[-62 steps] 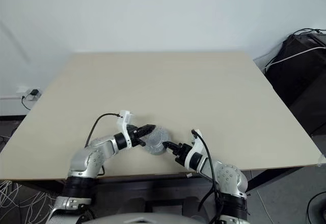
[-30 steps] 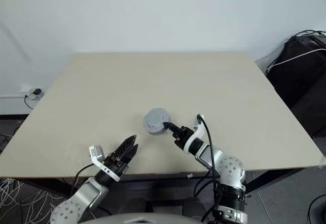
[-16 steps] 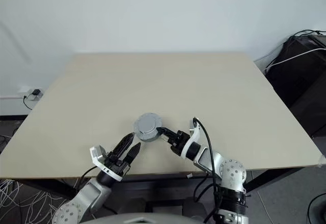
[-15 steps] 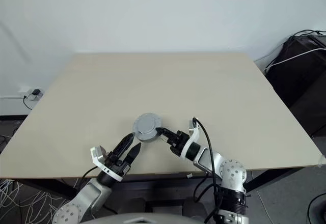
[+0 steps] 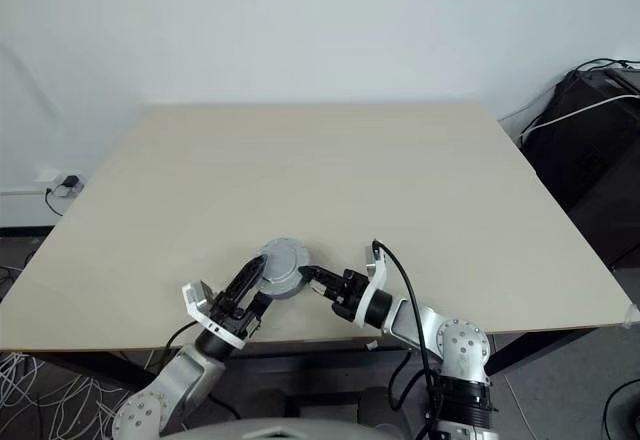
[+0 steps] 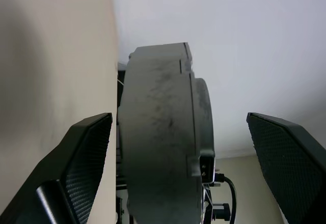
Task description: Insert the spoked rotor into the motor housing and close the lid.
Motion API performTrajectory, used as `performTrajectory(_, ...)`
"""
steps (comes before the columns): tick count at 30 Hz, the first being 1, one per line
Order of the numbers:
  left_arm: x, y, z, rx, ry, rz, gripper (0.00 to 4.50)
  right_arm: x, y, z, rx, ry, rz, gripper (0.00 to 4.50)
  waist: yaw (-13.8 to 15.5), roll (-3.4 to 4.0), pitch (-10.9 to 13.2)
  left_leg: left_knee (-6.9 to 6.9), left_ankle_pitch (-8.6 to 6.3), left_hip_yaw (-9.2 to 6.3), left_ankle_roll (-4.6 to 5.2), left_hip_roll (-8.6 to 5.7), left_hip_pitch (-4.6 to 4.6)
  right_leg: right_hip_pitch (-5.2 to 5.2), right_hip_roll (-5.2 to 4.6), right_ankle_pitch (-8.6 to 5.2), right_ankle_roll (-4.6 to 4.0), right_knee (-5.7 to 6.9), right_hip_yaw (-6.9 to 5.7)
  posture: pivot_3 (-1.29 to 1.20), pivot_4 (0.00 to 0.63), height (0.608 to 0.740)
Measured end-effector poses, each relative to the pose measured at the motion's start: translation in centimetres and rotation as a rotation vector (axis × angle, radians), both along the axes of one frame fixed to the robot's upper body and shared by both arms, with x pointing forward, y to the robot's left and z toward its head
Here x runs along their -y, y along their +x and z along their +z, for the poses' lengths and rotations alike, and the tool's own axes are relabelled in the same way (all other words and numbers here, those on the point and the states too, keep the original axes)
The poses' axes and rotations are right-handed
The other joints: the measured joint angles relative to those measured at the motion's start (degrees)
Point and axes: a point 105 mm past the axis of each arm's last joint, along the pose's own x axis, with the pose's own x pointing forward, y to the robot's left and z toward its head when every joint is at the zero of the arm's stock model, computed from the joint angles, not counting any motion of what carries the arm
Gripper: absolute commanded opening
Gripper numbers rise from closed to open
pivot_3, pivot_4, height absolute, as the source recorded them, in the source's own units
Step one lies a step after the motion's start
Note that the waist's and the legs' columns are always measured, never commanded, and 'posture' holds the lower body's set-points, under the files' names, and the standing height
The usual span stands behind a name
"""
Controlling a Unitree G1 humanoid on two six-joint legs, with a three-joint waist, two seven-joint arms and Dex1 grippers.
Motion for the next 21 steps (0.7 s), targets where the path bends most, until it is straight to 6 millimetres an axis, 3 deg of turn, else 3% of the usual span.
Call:
performTrajectory(7, 0.03, -0.08, -0.30, -0.012, -0.009, -0.004, 2.08, -0.16, -0.21, 0.18, 0.000, 0.018, 0.010, 1.22, 0.0, -0.01, 0.0, 0.02, 0.00, 0.00, 0.01, 0.00, 0.00, 0.01, 0.03, 0.00, 0.01, 0.00, 0.00, 0.00, 0.000, 0.740)
performTrajectory(19, -0.16, 0.00, -0.28, -0.011, -0.011, 0.011, 2.08, -0.26, 0.01, 0.18, 0.039, -0.022, 0.000, 1.22, 0.0, -0.01, 0.0, 0.02, 0.00, 0.00, 0.00, -0.01, 0.00, 0.01, 0.04, 0.00, 0.01, 0.00, 0.00, 0.00, 0.000, 0.740)
performTrajectory(21, -0.38, 0.24, -0.20, -0.005, -0.005, 0.027, 2.08, -0.29, 0.18, 0.15, 0.047, -0.027, -0.011, 1.95, 0.1, -0.01, 0.0, 0.03, 0.00, 0.01, 0.00, -0.01, 0.00, 0.01, 0.04, 0.00, 0.01, 0.00, 0.00, 0.00, 0.000, 0.740)
